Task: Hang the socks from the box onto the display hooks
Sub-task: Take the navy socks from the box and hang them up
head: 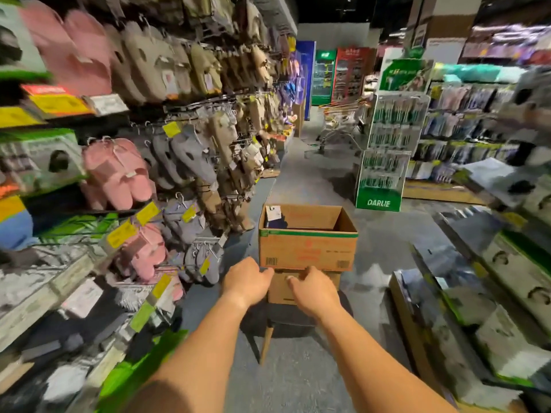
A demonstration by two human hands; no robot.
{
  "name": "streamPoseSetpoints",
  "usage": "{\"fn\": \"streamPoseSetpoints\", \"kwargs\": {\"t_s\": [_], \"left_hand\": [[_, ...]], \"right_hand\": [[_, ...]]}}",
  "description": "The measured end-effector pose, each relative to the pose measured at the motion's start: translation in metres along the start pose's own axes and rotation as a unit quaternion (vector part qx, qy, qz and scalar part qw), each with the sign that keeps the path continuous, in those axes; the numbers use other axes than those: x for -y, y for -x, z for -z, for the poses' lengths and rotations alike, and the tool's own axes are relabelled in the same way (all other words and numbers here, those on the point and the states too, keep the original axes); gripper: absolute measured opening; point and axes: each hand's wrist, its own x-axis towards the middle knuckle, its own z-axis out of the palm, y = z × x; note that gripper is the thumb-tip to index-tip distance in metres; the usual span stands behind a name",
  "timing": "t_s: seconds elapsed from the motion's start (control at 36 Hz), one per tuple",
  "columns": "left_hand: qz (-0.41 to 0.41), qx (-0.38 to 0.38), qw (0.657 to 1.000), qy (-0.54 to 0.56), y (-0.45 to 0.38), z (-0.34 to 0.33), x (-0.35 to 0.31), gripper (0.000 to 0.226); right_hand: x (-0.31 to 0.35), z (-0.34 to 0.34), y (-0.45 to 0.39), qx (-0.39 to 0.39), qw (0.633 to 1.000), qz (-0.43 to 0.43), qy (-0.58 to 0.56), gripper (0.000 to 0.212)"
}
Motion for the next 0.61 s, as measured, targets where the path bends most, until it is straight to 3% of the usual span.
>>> {"fn": "streamPoseSetpoints", "kwargs": {"t_s": [0.33,0.61], "left_hand": [[0.071,-0.005,0.997,0.0,-0.201,-0.011,-0.033,0.043],[0.101,0.048,0.994,0.006,-0.375,-0.034,-0.012,0.043]], "right_hand": [[0.015,-0.001,-0.208,0.043,0.999,0.017,0.015,0.024],[0.048,-0.03,-0.369,0.026,0.999,-0.002,0.047,0.043]]}}
